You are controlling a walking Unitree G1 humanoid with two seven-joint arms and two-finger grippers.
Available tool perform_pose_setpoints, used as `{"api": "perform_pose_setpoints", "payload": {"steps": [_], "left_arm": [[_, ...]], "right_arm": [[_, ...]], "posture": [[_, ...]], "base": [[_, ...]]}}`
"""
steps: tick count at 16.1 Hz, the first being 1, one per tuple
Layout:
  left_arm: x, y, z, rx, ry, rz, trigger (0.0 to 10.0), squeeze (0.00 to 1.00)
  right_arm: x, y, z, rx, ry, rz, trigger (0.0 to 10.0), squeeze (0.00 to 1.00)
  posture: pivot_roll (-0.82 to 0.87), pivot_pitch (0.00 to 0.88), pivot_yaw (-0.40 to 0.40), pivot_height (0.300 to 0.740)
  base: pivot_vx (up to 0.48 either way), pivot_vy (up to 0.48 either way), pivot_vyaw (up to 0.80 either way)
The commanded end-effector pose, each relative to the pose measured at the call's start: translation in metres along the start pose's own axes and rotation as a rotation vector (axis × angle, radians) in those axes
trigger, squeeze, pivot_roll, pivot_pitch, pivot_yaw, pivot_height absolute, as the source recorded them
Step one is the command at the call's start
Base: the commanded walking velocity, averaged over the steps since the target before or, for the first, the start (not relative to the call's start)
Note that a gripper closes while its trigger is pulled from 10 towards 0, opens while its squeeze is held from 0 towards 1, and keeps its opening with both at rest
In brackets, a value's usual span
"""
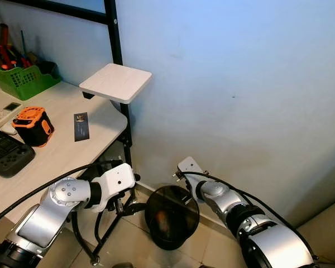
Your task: Clean up the room
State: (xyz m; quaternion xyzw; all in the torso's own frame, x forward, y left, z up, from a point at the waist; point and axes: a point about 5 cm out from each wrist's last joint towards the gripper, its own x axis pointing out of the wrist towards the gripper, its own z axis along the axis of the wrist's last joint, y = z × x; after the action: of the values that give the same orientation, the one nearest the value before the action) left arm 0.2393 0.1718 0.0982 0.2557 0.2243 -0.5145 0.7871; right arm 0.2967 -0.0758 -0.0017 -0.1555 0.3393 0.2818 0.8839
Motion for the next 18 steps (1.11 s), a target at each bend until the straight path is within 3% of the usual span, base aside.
{"api": "perform_pose_setpoints", "payload": {"steps": [1, 4, 5, 7, 8, 10, 13, 16, 17, 18], "left_arm": [[0.001, -0.002, 0.001, -0.001, -0.008, 0.003, 10.0, 0.0], [0.001, -0.006, -0.001, -0.092, -0.057, 0.122, 10.0, 0.0], [-0.002, -0.006, -0.003, -0.18, -0.107, 0.267, 10.0, 0.0], [-0.008, -0.009, -0.009, -0.321, -0.145, 0.422, 10.0, 0.0], [-0.01, -0.012, -0.01, -0.345, -0.15, 0.444, 10.0, 0.0], [-0.015, -0.018, -0.012, -0.378, -0.155, 0.505, 10.0, 0.0], [-0.023, -0.02, -0.013, -0.418, -0.157, 0.74, 10.0, 0.0], [-0.021, -0.021, -0.013, -0.41, -0.134, 0.794, 10.0, 0.0], [-0.021, -0.016, -0.006, -0.391, -0.144, 0.801, 10.0, 0.0], [-0.02, -0.012, -0.001, -0.39, -0.164, 0.815, 10.0, 0.0]], "right_arm": [[-0.001, -0.002, -0.004, 0.032, -0.007, -0.005, 10.0, 1.0], [-0.005, -0.014, -0.003, 0.119, -0.071, -0.038, 10.0, 1.0], [-0.011, -0.026, -0.005, 0.213, -0.147, -0.073, 10.0, 1.0], [-0.025, -0.043, -0.012, 0.336, -0.256, -0.124, 10.0, 1.0], [-0.031, -0.047, -0.015, 0.371, -0.288, -0.146, 10.0, 1.0], [-0.047, -0.055, -0.02, 0.422, -0.347, -0.216, 10.0, 1.0], [-0.083, -0.061, -0.031, 0.536, -0.457, -0.44, 10.0, 1.0], [-0.102, -0.055, -0.033, 0.601, -0.492, -0.541, 10.0, 1.0], [-0.104, -0.055, -0.034, 0.639, -0.487, -0.532, 10.0, 1.0], [-0.104, -0.054, -0.034, 0.615, -0.47, -0.513, 10.0, 1.0]], "posture": [[0.13, 0.0, -0.032, 0.74], [0.13, 0.0, -0.032, 0.74], [0.12, 0.0, -0.035, 0.74], [0.1, 0.0, -0.038, 0.74], [0.1, 0.0, -0.039, 0.74], [0.1, 0.0, -0.04, 0.74], [0.1, 0.0, -0.068, 0.74], [0.1, 0.0, -0.075, 0.74], [0.09, 0.0, -0.062, 0.74], [0.08, 0.0, -0.057, 0.74]], "base": [[0.0, 0.0, 0.0], [0.0, 0.0, 0.0], [0.0, 0.0, 0.0], [0.0, 0.0, 0.0], [0.0, 0.0, 0.0], [0.0, 0.0, 0.0], [0.0, 0.0, -0.5], [0.0, 0.0, -0.74], [0.0, 0.0, -0.78], [0.0, 0.0, -0.75]]}}
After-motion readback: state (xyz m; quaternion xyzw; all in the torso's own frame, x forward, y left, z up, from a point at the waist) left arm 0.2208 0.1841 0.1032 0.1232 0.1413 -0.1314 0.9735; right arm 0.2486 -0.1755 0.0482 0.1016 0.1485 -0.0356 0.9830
